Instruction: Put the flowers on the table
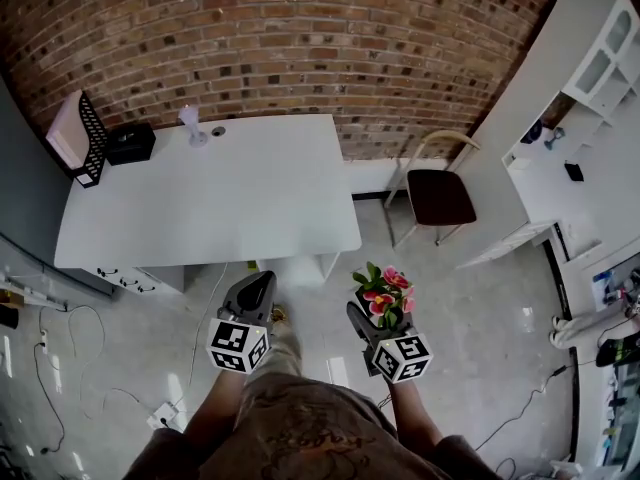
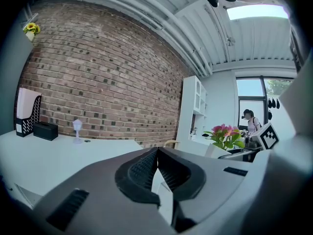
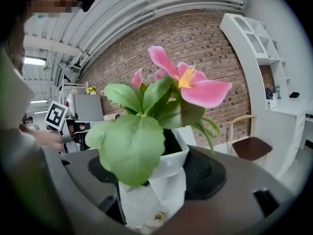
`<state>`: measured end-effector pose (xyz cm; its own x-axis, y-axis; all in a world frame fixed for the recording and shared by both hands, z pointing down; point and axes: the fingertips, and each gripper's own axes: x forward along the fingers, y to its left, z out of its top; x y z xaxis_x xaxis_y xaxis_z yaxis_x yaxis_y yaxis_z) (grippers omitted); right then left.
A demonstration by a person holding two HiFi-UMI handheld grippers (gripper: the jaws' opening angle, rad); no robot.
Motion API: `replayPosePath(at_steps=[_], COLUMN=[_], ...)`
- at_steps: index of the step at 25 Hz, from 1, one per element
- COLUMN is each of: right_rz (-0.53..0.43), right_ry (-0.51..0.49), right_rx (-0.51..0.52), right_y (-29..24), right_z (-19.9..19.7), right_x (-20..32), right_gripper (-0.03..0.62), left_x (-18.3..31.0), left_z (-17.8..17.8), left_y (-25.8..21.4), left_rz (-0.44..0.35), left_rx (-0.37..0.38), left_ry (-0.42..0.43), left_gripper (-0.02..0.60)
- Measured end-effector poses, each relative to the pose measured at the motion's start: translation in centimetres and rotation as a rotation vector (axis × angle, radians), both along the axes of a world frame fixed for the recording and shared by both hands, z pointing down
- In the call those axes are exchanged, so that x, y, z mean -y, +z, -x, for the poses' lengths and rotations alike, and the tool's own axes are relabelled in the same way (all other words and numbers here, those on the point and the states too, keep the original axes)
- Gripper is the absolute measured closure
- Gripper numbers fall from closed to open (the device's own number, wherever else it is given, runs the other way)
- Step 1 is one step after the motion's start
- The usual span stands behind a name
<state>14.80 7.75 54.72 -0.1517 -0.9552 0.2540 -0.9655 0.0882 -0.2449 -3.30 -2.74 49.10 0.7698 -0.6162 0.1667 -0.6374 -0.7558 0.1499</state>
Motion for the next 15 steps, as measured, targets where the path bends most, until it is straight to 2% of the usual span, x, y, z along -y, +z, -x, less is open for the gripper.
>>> replayPosePath(at_steps=[15], right_rz=[0.003], right_ry=[0.022], right_rx=[0.009], right_y=[-0.7], right_z=[-4.3], right_x=[15.3], right_gripper=[0.240], left_x=[15.1], left_z=[-4.4], left_y=[-0.2], left_rz=[0.023], left_rx=[0.013], left_ry=[0.027], left_gripper=[0.560])
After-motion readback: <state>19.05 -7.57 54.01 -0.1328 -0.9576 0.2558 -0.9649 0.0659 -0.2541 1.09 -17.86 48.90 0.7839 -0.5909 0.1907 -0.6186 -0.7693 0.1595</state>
